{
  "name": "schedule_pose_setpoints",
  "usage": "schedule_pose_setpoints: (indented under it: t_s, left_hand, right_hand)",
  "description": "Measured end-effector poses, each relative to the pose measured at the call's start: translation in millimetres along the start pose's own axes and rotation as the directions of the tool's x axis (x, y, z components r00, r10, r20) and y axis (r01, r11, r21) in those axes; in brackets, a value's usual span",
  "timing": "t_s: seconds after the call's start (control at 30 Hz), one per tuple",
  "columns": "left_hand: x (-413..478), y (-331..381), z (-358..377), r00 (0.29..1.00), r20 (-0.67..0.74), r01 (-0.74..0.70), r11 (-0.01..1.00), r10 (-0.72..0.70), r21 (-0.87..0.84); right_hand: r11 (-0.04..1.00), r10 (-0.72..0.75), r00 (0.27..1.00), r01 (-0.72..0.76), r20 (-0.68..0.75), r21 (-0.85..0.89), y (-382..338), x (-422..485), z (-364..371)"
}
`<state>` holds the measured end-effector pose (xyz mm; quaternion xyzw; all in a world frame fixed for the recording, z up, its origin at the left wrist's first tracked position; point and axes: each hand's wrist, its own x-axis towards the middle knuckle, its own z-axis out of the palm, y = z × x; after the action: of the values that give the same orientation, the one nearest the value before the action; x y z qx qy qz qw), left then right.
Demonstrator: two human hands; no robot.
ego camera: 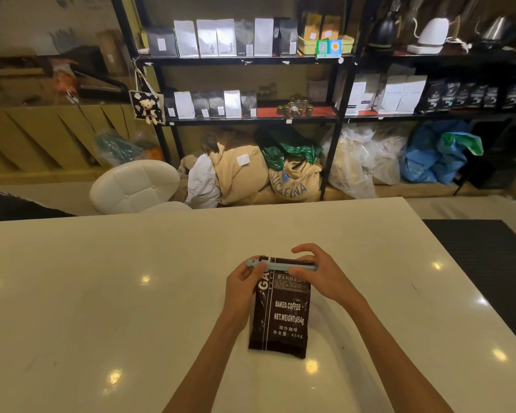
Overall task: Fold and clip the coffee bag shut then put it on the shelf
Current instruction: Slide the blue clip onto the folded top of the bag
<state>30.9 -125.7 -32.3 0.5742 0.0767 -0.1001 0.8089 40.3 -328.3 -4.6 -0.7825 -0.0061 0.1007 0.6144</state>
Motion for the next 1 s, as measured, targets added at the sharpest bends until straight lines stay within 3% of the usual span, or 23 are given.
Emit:
schedule_pose_setpoints:
  t_s: [1.0]
  left_hand:
    - [3.0, -3.7, 13.3, 0.973, -0.231, 0.008, 0.997, -0.024, -0.073]
  right_hand:
    - [1.0, -0.03, 1.0, 0.03, 0.0, -0.01, 2.5, 5.4, 4.4]
